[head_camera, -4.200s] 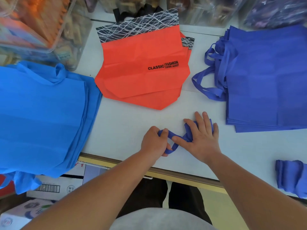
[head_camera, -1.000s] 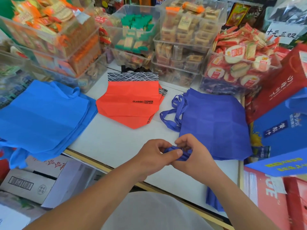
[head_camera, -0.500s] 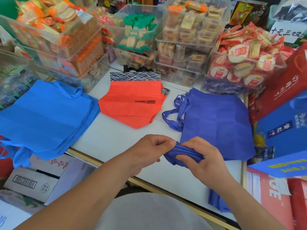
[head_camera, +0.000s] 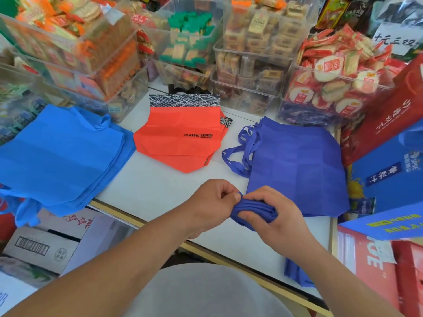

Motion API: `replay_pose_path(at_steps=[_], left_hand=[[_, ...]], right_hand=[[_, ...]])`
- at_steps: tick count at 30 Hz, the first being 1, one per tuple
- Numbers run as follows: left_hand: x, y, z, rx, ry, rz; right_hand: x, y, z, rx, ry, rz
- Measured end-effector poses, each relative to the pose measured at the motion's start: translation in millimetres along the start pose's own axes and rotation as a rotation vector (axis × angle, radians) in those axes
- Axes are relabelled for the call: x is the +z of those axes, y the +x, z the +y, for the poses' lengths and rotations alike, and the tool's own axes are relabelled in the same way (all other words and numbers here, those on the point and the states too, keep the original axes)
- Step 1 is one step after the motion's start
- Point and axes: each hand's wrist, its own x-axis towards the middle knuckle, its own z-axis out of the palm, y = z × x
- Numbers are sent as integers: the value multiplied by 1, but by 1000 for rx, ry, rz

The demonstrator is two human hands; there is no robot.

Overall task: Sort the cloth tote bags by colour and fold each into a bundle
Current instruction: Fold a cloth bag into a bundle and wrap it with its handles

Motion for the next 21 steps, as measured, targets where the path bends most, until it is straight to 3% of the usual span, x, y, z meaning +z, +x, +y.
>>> replay_pose_path(at_steps=[3, 9, 15, 21], left_hand=[[1, 0, 3, 96, 65, 43], [-16, 3, -1, -64, -205, -265], [-8, 7, -5, -153, -252, -237], [4, 7, 0, -55, 44, -89]], right_hand=[[-2, 2, 5, -40, -48, 15], [-11, 4, 17, -105, -118, -38], [-15, 5, 12, -116, -136, -123], [-8, 1, 15, -52, -137, -92]])
